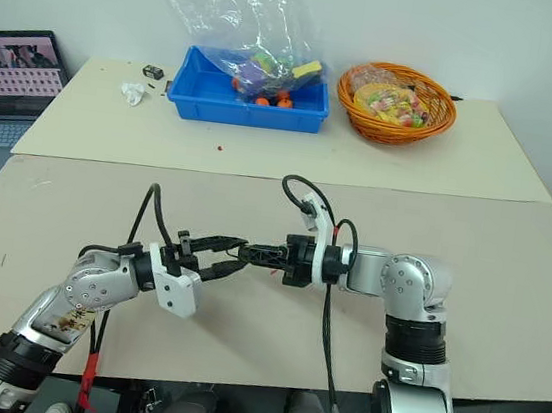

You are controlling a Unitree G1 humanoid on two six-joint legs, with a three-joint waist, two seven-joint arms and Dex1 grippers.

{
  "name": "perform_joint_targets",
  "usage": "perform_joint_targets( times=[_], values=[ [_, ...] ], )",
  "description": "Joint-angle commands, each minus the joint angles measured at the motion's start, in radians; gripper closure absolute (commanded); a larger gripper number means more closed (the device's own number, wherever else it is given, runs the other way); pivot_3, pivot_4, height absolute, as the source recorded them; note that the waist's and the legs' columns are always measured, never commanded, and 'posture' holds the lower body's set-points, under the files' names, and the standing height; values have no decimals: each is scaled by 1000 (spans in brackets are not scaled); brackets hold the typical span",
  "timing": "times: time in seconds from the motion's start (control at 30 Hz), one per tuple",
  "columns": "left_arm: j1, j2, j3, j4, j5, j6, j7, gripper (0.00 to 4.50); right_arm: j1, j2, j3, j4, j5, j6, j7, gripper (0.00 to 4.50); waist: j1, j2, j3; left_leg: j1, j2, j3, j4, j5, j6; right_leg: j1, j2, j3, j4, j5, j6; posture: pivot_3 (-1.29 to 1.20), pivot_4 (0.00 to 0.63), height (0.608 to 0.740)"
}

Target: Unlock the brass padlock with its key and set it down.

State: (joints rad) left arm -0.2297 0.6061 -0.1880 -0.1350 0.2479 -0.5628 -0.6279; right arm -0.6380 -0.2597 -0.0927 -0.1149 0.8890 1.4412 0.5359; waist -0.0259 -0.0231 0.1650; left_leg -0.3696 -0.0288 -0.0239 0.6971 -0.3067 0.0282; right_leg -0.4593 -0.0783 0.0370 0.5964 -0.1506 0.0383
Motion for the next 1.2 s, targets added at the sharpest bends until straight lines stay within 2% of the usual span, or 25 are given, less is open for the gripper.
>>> perform_joint_targets(
  times=[0.03, 0.1, 0.13, 0.27, 0.37, 0.5, 0.6, 0.77, 0.83, 0.93, 1.2],
  values=[
    [-2, 0, 14, -43, -15, 12, 13, 1019, -6, -11, -15, -6, 15, -9, 10, 4365, 0, 0, 0, 0, 0, 0, 0, 0, 0, 0, 0, 0, 0, 0, 0, 0, 150, 735],
    [-1, 4, 20, -49, -4, 21, 18, 202, -4, -32, -4, 10, -2, -26, 24, 4365, 1, 0, 0, 0, 0, 0, 0, 0, 0, 0, 0, 0, 0, 0, 0, 0, 150, 735],
    [-1, 5, 24, -52, -4, 27, 19, 0, -4, -41, 1, 18, -9, -34, 30, 4365, 1, 0, 0, 0, 0, 0, 0, 0, 0, 0, 0, 0, 0, 0, 0, 0, 150, 735],
    [26, 14, 56, -84, -66, 82, 3, 0, -20, -98, 23, 80, -58, -96, 71, 4365, 1, 0, 0, 0, 0, 0, 1, 0, 0, 0, 0, 0, 0, 0, 0, 0, 150, 735],
    [66, 9, 58, -142, -236, 176, -56, 0, -29, -124, 36, 82, -63, -116, 100, 4365, -3, 0, 0, 0, 0, 0, 0, 0, 0, 0, 0, 0, 0, 0, 0, 0, 150, 735],
    [123, 17, 47, -248, -482, 405, -143, 0, -40, -144, 61, 58, -68, -131, 136, 4365, -11, 0, 0, 0, 0, 0, 1, 0, 0, 0, 0, 0, 0, 0, 0, 0, 150, 735],
    [128, 28, 46, -267, -548, 517, -180, 657, -43, -149, 72, 23, -57, -132, 152, 4365, -13, 0, 0, 0, 0, 0, 2, 0, 0, 1, 1, 0, 1, 0, 0, 0, 150, 735],
    [128, 34, 60, -326, -716, 780, -193, 2566, -44, -144, 74, -32, -37, -119, 168, 4365, -15, 0, 0, 1, 0, 0, 2, 0, 0, 2, 1, 1, 1, 0, 0, 0, 150, 735],
    [129, 39, 63, -337, -733, 817, -203, 3156, -42, -144, 73, -41, -31, -115, 171, 4365, -15, 0, 0, 1, 0, 0, 2, 0, 0, 1, 1, 0, 0, 0, 0, 0, 150, 735],
    [131, 40, 71, -350, -727, 824, -209, 4350, -35, -149, 74, -46, -28, -115, 171, 4365, -15, 0, 0, 1, 0, 0, 2, 0, 0, 1, 1, 0, 0, 0, 0, 0, 150, 735],
    [136, 29, 93, -361, -740, 847, -207, 4437, 15, -193, 97, -78, -32, -145, 221, 4365, -13, 0, 0, 1, 0, 0, 2, 0, 0, 2, 1, 1, 0, 0, 0, 0, 150, 735]
  ],
)
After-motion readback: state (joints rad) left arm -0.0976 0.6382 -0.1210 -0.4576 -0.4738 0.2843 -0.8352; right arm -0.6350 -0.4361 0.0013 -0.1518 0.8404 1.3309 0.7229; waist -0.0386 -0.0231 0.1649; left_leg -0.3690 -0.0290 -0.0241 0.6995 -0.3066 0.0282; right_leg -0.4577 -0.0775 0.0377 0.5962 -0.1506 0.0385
